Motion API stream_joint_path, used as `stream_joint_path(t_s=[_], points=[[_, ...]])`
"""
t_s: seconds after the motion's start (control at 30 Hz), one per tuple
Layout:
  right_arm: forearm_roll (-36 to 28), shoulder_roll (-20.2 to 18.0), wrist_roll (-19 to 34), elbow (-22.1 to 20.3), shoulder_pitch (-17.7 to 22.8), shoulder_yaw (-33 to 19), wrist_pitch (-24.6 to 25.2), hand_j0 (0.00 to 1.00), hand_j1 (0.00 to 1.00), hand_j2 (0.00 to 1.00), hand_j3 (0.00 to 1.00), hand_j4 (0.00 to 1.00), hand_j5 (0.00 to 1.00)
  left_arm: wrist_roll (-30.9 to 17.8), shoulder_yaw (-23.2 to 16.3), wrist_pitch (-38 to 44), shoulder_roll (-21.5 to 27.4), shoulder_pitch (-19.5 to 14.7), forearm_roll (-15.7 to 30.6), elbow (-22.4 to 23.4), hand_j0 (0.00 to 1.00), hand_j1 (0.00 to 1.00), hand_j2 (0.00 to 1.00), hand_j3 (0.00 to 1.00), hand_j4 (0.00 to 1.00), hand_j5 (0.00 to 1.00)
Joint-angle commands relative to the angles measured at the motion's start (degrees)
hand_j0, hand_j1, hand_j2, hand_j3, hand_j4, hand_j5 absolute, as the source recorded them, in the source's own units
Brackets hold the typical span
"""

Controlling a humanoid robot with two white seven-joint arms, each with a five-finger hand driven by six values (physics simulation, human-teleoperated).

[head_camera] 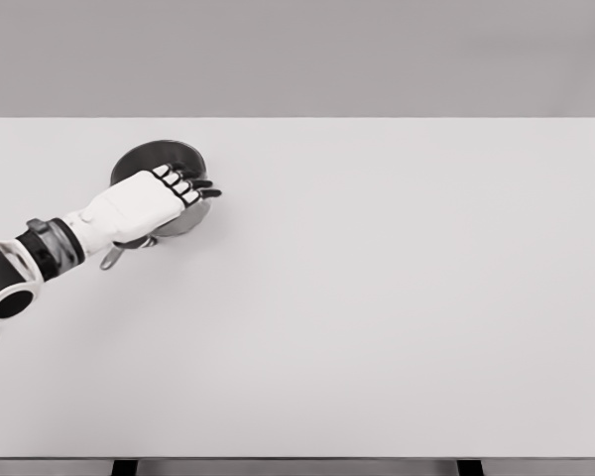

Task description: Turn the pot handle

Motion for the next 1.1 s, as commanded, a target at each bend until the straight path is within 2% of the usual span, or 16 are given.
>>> stream_joint_path(t_s=[0.0,0.23,0.53,0.83,1.07], points=[[0.0,0.0,0.0,0.0,0.0,0.0,0.0,1.00,1.00,1.00,1.00,1.00,1.00,0.0,0.2,0.1,0.5,0.0,0.2,0.2,1.00,1.00,1.00,1.00,1.00,1.00],[0.0,0.0,0.0,0.0,0.0,0.0,0.0,1.00,1.00,1.00,1.00,1.00,1.00,0.1,0.4,0.1,1.3,-0.1,0.2,1.9,1.00,1.00,1.00,1.00,1.00,1.00],[0.0,0.0,0.0,0.0,0.0,0.0,0.0,1.00,1.00,1.00,1.00,1.00,1.00,0.1,2.5,0.1,2.1,0.0,0.3,2.1,1.00,1.00,1.00,1.00,1.00,1.00],[0.0,0.0,0.0,0.0,0.0,0.0,-0.1,1.00,1.00,1.00,1.00,1.00,1.00,0.1,3.3,0.1,2.3,-0.9,0.3,6.1,1.00,1.00,1.00,1.00,1.00,1.00],[0.0,0.0,0.0,0.0,0.0,0.0,0.0,1.00,1.00,1.00,1.00,1.00,1.00,0.1,5.8,0.1,2.4,-0.9,0.3,7.8,1.00,1.00,1.00,1.00,1.00,1.00]])
